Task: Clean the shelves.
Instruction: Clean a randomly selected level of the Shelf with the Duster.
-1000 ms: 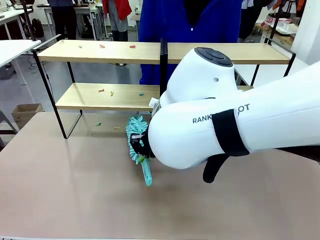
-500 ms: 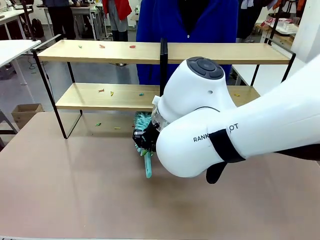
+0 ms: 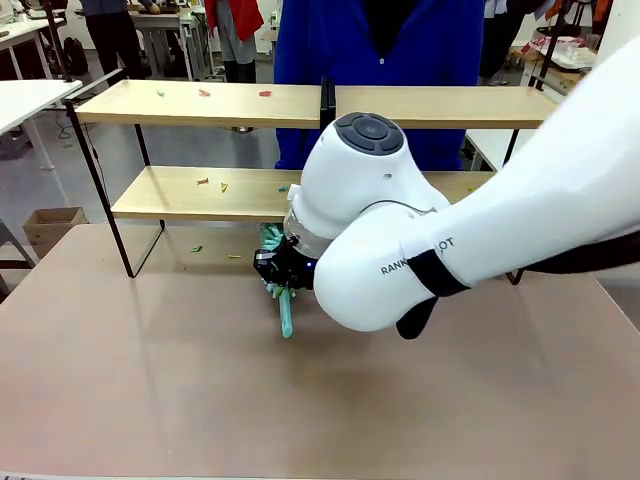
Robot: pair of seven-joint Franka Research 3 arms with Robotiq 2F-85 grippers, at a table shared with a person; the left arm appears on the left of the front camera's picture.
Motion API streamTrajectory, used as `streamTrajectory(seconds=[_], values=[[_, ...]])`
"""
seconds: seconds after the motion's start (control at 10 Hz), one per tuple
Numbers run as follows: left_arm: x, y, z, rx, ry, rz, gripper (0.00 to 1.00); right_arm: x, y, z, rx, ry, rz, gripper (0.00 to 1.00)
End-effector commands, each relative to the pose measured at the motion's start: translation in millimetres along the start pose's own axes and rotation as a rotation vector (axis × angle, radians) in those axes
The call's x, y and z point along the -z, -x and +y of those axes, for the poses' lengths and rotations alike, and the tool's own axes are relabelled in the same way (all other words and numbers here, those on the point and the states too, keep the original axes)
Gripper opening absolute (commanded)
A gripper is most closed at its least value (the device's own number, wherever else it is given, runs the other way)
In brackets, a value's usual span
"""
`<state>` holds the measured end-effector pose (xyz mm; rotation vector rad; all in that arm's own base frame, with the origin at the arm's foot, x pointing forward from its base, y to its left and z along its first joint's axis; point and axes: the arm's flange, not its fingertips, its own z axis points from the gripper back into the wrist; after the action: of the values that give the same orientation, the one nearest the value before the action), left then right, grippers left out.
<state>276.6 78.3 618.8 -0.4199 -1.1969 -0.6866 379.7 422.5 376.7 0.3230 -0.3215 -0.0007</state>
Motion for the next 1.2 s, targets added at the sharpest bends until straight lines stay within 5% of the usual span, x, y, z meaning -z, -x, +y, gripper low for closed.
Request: streamTrajectory(seconds=[0.0,0.5,1.1], values=[[0.2,0.3,0.3,0.004,0.007,-0.006,1.0,31.6,-15.3,29.1,0.044,0.01,0.055,0.0],[0.2,0.3,0.3,0.004,0.007,-0.006,1.0,49.3,-25.0,53.5,0.023,-0.063,0.148,0.0],[0.2,0.3,0.3,0.004,0.007,-0.006,1.0,52.3,-39.7,77.9,-0.283,-0.091,0.297,0.0]])
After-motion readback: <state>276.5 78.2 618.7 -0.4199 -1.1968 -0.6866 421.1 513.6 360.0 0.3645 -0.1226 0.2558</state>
